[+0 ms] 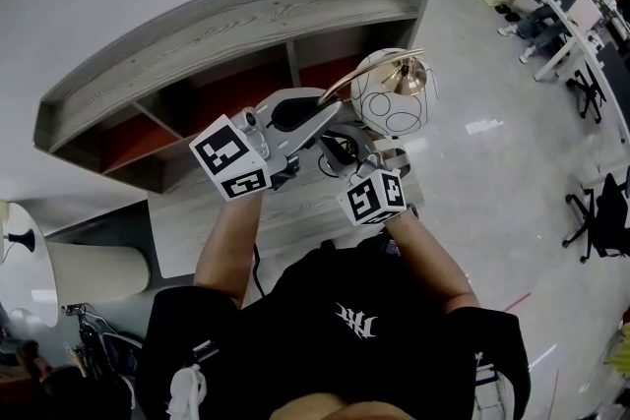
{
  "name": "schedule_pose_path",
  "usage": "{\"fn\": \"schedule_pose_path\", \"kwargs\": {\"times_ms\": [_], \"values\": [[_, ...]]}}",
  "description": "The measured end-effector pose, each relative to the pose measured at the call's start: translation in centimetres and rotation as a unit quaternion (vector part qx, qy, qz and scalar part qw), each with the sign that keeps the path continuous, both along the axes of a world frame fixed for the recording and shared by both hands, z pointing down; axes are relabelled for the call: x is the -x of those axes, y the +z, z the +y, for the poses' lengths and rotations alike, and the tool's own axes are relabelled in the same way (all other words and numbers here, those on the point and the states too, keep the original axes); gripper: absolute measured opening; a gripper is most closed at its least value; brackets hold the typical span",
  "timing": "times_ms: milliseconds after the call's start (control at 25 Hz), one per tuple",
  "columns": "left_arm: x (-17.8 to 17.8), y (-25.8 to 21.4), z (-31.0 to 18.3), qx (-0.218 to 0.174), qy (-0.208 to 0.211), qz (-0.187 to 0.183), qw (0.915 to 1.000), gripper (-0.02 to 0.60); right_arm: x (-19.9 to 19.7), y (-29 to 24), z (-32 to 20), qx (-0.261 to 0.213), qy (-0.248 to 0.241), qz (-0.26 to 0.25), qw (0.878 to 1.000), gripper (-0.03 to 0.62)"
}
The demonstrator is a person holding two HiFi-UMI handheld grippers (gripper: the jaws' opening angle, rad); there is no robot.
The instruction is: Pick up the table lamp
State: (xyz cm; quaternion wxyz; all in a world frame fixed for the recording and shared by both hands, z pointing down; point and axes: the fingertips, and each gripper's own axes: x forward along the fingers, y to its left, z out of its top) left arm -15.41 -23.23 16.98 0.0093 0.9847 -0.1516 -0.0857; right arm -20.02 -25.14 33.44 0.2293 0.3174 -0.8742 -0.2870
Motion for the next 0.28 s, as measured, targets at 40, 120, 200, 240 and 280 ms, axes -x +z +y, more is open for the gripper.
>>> {"fn": "schedule_pose_path", "kwargs": {"times_ms": [40, 120, 200, 240, 280], "values": [[-0.01, 0.02, 0.03, 0.000, 0.000, 0.000, 1.0000, 0.006, -0.02, 0.02, 0.04, 0.000, 0.000, 0.000, 1.000, 0.035], [-0.04, 0.08, 0.08, 0.001, 0.000, 0.001, 1.0000, 0.006, -0.06, 0.09, 0.10, 0.000, 0.000, 0.001, 1.000, 0.035], [-0.09, 0.12, 0.09, 0.001, 0.000, 0.001, 1.0000, 0.006, -0.11, 0.15, 0.10, 0.000, -0.001, 0.001, 1.000, 0.035], [-0.12, 0.14, 0.09, 0.001, 0.000, 0.002, 1.0000, 0.006, -0.15, 0.18, 0.09, 0.000, -0.001, 0.002, 1.000, 0.035], [-0.16, 0.16, 0.08, 0.001, 0.000, 0.002, 1.0000, 0.006, -0.19, 0.20, 0.08, -0.001, -0.001, 0.002, 1.000, 0.035]]}}
